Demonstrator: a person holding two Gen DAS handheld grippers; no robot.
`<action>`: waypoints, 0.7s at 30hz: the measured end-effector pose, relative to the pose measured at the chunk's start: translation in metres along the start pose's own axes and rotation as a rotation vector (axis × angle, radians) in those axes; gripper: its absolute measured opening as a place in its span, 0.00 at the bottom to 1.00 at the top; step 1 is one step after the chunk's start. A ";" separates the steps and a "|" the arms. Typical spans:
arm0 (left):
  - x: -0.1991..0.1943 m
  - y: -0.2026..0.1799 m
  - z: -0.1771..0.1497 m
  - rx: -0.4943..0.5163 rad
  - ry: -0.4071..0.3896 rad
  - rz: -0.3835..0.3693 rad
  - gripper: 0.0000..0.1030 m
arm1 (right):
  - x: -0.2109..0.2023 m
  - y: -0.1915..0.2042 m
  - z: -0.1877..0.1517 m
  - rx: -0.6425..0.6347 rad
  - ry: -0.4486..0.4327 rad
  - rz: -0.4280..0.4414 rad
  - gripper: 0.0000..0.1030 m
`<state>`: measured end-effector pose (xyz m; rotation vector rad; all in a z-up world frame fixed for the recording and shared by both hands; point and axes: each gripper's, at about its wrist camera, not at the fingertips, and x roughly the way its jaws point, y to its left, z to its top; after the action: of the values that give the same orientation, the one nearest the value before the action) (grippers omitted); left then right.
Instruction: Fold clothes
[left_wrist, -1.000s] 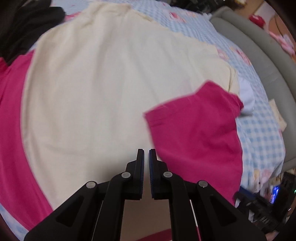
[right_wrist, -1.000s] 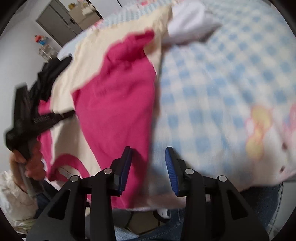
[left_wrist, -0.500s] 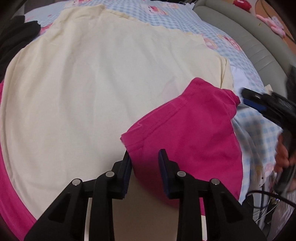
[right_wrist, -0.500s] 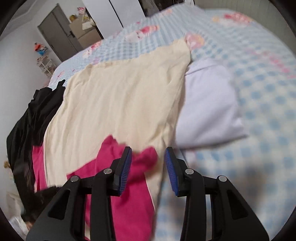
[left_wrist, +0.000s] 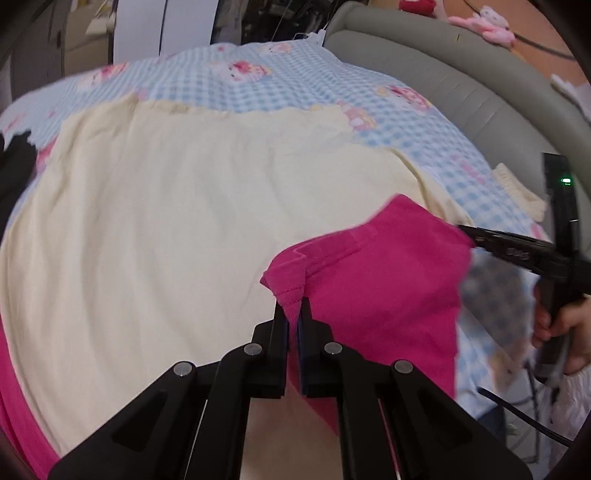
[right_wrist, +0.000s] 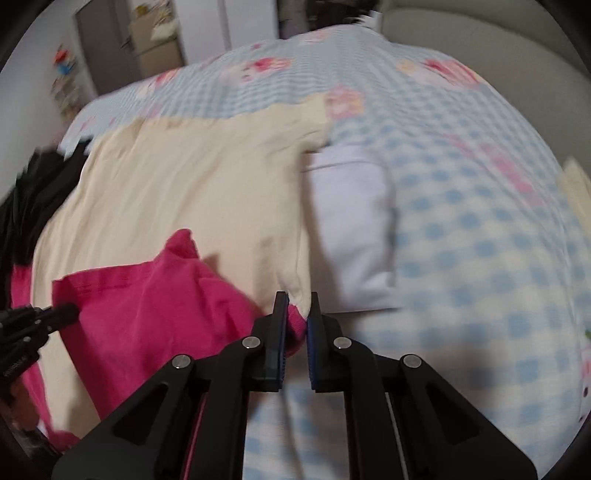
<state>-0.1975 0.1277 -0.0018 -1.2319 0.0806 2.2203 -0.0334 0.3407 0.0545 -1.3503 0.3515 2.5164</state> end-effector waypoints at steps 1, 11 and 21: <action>0.017 0.004 0.003 -0.002 0.045 0.013 0.06 | 0.000 -0.013 0.001 0.051 0.000 0.013 0.10; 0.015 0.035 -0.028 -0.234 0.144 -0.175 0.24 | -0.032 -0.021 -0.045 0.162 -0.027 0.188 0.24; 0.004 -0.003 -0.120 -0.358 0.270 -0.411 0.33 | -0.017 0.026 -0.158 0.254 0.156 0.407 0.24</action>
<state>-0.1071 0.0931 -0.0727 -1.5711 -0.4438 1.7489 0.0893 0.2618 -0.0141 -1.4943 1.0352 2.5571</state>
